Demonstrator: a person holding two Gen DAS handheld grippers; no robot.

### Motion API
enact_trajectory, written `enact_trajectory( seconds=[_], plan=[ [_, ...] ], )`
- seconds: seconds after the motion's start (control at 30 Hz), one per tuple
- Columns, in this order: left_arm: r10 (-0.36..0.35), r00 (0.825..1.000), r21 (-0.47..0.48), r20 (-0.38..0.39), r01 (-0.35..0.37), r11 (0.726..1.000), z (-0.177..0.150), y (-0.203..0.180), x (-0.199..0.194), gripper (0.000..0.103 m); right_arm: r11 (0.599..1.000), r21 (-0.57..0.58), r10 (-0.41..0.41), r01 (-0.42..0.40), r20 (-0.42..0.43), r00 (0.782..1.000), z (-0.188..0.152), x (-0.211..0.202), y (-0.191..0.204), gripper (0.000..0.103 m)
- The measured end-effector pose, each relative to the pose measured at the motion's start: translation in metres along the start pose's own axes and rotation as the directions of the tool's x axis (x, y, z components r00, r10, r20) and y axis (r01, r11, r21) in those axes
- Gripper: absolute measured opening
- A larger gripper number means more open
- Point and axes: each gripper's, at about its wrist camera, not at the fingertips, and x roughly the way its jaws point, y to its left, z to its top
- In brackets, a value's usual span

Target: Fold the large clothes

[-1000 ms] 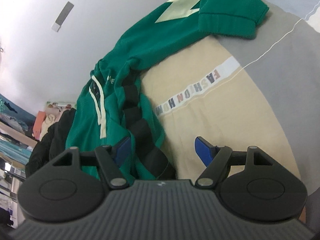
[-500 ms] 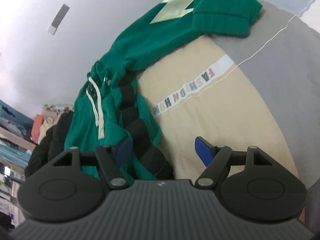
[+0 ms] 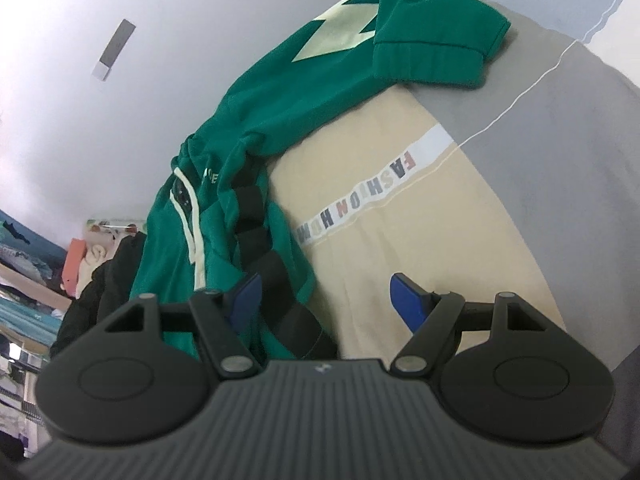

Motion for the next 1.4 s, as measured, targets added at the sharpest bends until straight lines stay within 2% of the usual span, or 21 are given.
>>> enact_trajectory(
  seconds=[0.03,0.07,0.1,0.13,0.17,0.23,0.37,0.47,0.6,0.7,0.87,0.97,1.03,1.07,1.1,1.2,1.27,1.4],
  plan=[
    [0.049,0.999,0.03,-0.011,-0.049,0.998,-0.002,-0.003,0.003,0.064,1.0,-0.003,0.001,-0.001,-0.005,1.0,0.0,0.001,0.0,0.074],
    [0.07,0.998,0.054,-0.01,-0.069,0.996,-0.005,-0.005,0.004,0.056,1.0,-0.007,0.002,-0.003,-0.012,1.0,-0.001,0.001,0.001,0.074],
    [0.088,0.996,0.068,-0.008,-0.088,0.994,-0.006,-0.005,0.002,0.042,1.0,-0.01,0.005,-0.005,-0.018,1.0,-0.003,0.002,0.002,0.074],
    [0.11,0.994,0.073,0.0,-0.109,0.991,-0.006,-0.004,0.0,0.032,1.0,-0.009,0.009,-0.009,-0.026,1.0,-0.004,0.003,0.002,0.074],
    [0.127,0.992,0.07,0.012,-0.127,0.989,-0.006,-0.001,-0.003,0.018,1.0,-0.007,0.013,-0.013,-0.032,0.999,-0.004,0.004,0.002,0.074],
    [0.132,0.99,0.0,0.047,-0.132,0.991,-0.005,0.011,-0.017,0.012,1.0,-0.007,0.017,-0.017,-0.038,0.999,-0.005,0.004,0.002,0.074],
    [0.175,0.974,-0.182,0.144,-0.147,0.972,-0.002,0.051,-0.057,0.011,0.998,-0.047,0.035,-0.039,-0.069,0.997,-0.01,0.009,0.009,0.074],
    [0.226,0.957,-0.323,0.183,-0.159,0.933,-0.001,0.082,-0.083,0.011,0.991,-0.112,0.055,-0.069,-0.117,0.992,-0.017,0.017,0.02,0.074],
    [0.199,0.963,-0.445,0.179,-0.101,0.89,-0.005,0.116,-0.092,0.011,0.979,-0.195,0.037,-0.067,-0.15,0.988,-0.025,0.028,0.032,0.074],
    [0.184,0.968,-0.479,0.174,-0.08,0.874,-0.006,0.126,-0.09,0.011,0.975,-0.189,0.084,-0.121,-0.194,0.977,-0.029,0.037,0.036,0.074],
    [0.186,0.966,-0.455,0.179,-0.086,0.886,-0.008,0.122,-0.089,0.011,0.978,-0.16,0.096,-0.135,-0.232,0.968,-0.035,0.054,0.038,0.074],
    [0.179,0.969,-0.465,0.171,-0.08,0.882,-0.009,0.124,-0.085,0.011,0.981,-0.118,0.124,-0.156,-0.241,0.963,-0.035,0.065,0.04,0.073],
    [0.173,0.971,-0.483,0.168,-0.072,0.872,-0.011,0.127,-0.085,0.012,0.973,-0.155,0.129,-0.171,-0.249,0.96,-0.036,0.069,0.05,0.058],
    [0.167,0.973,-0.493,0.161,-0.068,0.867,-0.012,0.129,-0.084,0.012,0.967,-0.186,0.125,-0.174,-0.249,0.961,-0.037,0.069,0.056,0.04],
    [0.164,0.974,-0.498,0.157,-0.065,0.865,-0.012,0.13,-0.083,0.012,0.963,-0.203,0.125,-0.179,-0.252,0.96,-0.038,0.068,0.061,0.031],
    [0.138,0.976,-0.509,0.171,-0.032,0.86,-0.016,0.13,-0.087,0.012,0.941,-0.295,0.104,-0.168,-0.22,0.97,-0.038,0.048,0.075,0.022],
    [0.102,0.977,-0.503,0.189,0.008,0.864,-0.015,0.128,-0.09,0.012,0.935,-0.312,0.114,-0.171,-0.192,0.975,-0.034,0.025,0.08,0.019],
    [-0.046,0.97,-0.435,0.239,0.149,0.888,-0.009,0.112,-0.094,0.012,0.915,-0.386,0.073,-0.122,-0.138,0.988,-0.022,-0.017,0.089,0.017]
  ],
)
